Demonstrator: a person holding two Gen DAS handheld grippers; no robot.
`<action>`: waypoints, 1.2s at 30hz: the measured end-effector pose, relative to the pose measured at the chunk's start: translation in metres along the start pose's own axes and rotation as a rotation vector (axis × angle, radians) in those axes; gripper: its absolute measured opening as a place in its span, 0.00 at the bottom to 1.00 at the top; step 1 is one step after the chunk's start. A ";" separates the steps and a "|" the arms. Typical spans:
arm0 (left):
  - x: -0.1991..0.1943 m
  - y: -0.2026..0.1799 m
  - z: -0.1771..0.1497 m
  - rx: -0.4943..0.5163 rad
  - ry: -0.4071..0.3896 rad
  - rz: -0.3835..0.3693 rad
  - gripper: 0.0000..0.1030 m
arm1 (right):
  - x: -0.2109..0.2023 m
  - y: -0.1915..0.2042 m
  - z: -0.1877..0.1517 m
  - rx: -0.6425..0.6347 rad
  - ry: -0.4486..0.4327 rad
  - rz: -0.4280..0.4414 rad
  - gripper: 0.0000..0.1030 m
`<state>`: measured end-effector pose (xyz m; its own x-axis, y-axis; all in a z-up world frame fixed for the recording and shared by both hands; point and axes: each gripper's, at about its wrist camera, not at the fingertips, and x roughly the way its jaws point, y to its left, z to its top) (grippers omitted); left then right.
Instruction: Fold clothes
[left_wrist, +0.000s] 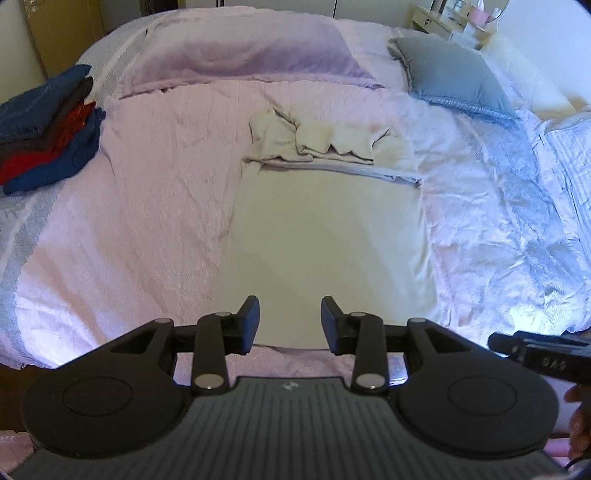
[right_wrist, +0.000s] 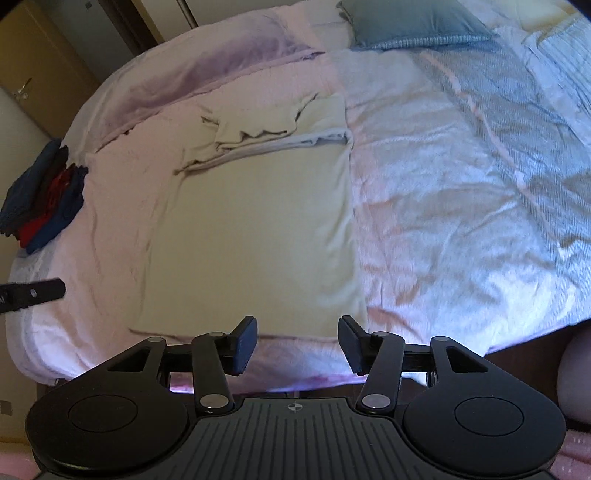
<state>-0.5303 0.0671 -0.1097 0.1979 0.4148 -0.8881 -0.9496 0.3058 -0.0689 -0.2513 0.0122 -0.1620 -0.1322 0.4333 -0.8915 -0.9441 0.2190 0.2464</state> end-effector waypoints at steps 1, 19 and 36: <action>-0.005 -0.002 0.000 0.003 -0.002 0.002 0.31 | -0.002 0.001 -0.002 0.000 0.000 0.003 0.51; -0.033 0.001 -0.015 0.001 -0.031 0.045 0.36 | -0.023 0.014 -0.018 -0.034 0.016 -0.001 0.51; -0.016 0.004 -0.039 0.015 0.035 0.061 0.37 | -0.023 0.005 -0.033 -0.019 0.043 -0.024 0.51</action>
<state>-0.5464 0.0282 -0.1135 0.1305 0.4031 -0.9058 -0.9559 0.2936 -0.0071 -0.2634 -0.0256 -0.1532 -0.1216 0.3896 -0.9129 -0.9526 0.2126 0.2176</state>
